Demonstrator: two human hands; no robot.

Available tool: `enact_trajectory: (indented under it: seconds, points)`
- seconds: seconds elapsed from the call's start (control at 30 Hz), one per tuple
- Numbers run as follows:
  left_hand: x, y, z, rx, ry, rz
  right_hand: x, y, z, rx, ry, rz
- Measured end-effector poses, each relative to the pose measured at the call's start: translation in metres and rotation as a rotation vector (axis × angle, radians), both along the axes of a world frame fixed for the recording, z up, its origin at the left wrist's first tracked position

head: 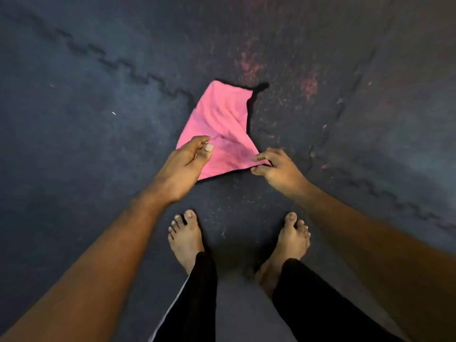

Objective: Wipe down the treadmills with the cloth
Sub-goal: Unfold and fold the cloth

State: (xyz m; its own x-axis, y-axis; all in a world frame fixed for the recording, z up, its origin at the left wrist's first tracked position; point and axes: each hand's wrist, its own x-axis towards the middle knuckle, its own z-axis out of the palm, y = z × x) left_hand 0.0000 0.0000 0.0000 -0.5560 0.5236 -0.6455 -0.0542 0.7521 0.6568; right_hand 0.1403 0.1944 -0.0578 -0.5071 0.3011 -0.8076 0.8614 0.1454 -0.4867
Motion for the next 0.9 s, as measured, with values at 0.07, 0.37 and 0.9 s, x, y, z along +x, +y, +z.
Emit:
enact_trajectory:
  seconds: [0.07,0.37,0.9]
  points:
    - [0.003,-0.001,-0.024,-0.021,0.001,-0.006,0.0,-0.003,-0.021,0.073,-0.1,0.124]
    - [-0.009,0.008,0.04,-0.01,0.008,-0.018,-0.027,-0.01,0.047,0.09,0.113,0.079]
    - [-0.077,0.056,0.488,0.233,0.3,-0.077,-0.13,0.011,0.547,0.139,0.569,-0.099]
